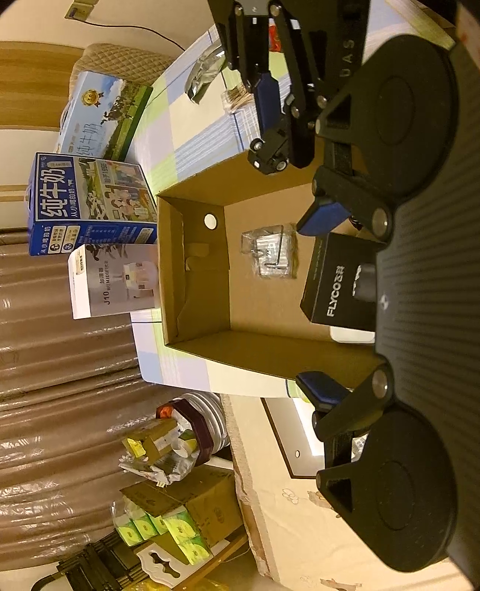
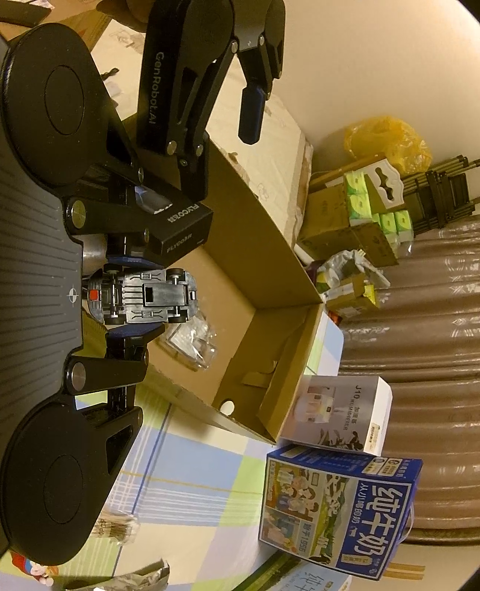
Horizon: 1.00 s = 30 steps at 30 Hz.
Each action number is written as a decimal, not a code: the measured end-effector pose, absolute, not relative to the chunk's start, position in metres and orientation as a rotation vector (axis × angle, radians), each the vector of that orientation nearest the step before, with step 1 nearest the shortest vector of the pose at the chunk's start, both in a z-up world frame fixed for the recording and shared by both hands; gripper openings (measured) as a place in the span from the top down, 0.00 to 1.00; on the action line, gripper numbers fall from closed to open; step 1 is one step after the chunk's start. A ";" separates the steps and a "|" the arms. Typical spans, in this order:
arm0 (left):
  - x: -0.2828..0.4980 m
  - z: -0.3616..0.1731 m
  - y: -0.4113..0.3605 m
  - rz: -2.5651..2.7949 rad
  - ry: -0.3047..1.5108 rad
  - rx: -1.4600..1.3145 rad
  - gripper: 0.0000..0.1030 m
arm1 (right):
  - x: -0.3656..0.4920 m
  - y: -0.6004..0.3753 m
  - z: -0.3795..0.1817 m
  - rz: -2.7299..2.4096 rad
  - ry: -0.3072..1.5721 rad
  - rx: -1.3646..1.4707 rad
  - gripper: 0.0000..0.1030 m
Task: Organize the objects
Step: 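Lower and open the left tool inside the box while the right tool releases the car there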
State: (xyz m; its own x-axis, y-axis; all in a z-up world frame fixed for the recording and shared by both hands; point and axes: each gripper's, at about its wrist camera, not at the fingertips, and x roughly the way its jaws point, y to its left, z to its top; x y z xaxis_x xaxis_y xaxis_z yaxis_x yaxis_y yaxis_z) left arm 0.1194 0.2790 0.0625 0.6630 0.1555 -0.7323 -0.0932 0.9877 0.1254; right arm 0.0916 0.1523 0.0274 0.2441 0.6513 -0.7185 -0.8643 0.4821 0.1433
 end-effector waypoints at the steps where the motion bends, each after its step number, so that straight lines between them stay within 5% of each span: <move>1: 0.118 0.062 0.279 0.143 0.835 0.080 0.25 | 0.092 0.153 0.027 1.058 0.809 -0.309 0.73; 10: 0.113 0.058 0.281 0.150 0.841 0.072 0.25 | 0.091 0.155 0.030 1.109 0.789 -0.253 0.72; 13: 0.111 0.057 0.282 0.154 0.843 0.068 0.25 | 0.093 0.151 0.036 1.102 0.753 -0.194 0.39; 30: 0.082 0.056 0.273 0.191 0.839 0.025 0.21 | 0.085 0.098 0.051 1.004 0.766 -0.178 0.39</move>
